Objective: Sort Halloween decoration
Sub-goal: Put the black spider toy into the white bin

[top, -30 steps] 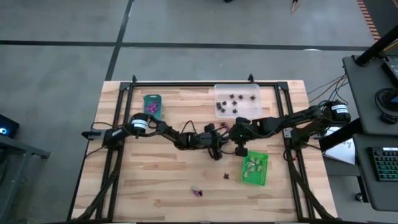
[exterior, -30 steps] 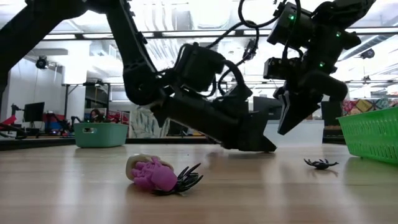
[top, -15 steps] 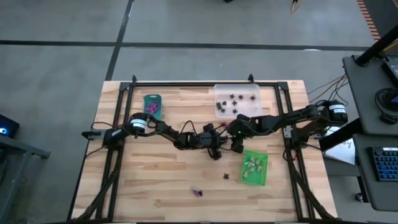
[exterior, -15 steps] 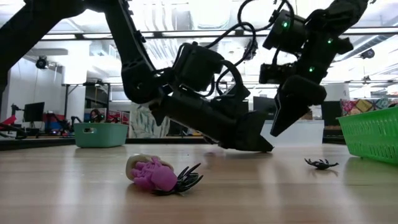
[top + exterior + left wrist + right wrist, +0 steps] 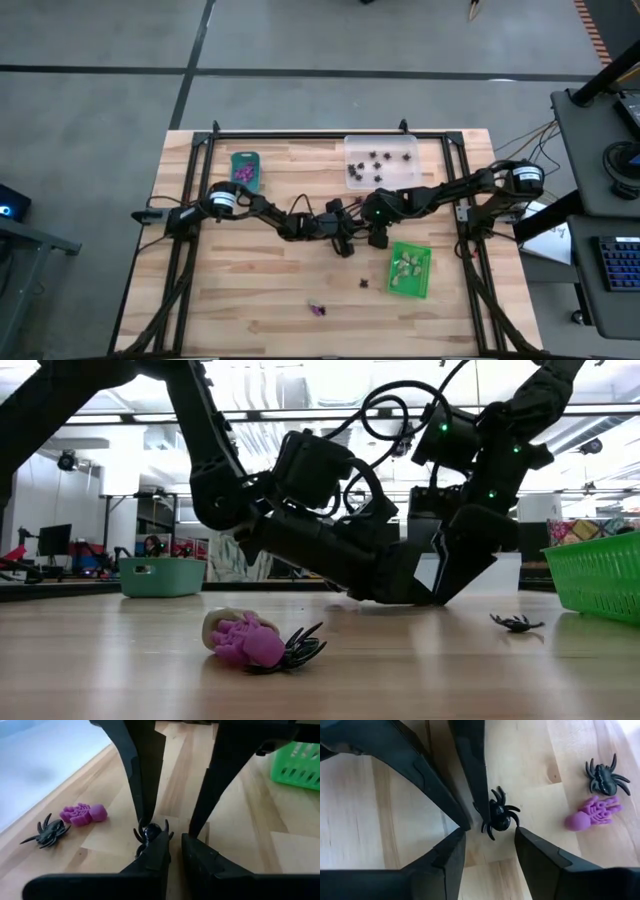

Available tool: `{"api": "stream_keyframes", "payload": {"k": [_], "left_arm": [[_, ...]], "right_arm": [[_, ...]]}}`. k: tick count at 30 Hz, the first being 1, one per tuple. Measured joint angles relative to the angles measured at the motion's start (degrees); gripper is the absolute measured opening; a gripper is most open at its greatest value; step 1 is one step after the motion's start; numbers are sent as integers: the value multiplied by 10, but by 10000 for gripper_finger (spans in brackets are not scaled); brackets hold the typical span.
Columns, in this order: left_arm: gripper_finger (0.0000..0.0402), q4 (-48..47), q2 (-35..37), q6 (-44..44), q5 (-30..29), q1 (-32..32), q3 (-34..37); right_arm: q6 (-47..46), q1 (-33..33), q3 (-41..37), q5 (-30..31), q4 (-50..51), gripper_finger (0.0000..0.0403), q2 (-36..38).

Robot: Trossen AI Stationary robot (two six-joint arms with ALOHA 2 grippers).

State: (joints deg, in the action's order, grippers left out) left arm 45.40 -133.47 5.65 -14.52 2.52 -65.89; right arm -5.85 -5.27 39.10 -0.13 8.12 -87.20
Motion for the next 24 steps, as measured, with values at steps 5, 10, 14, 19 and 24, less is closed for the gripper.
{"api": "stream_keyframes", "payload": {"k": [5, 10, 14, 19, 24], "left_arm": [[38, -7, 11, -6, -2, 9, 3], [38, -15, 46, -14, 8, 16, 15], [38, -10, 79, -27, 5, 18, 34], [38, -5, 113, -41, 4, 18, 80], [38, -9, 113, -41, 2, 18, 116]], "right_arm": [[5, 0, 0, -3, 0, 160, -1], [3, -1, 0, -4, -1, 154, 1], [-3, -2, 0, -19, -1, 147, 1], [-16, -2, 0, -28, -1, 147, 2], [-17, -2, -1, -44, -10, 155, 2]]}}
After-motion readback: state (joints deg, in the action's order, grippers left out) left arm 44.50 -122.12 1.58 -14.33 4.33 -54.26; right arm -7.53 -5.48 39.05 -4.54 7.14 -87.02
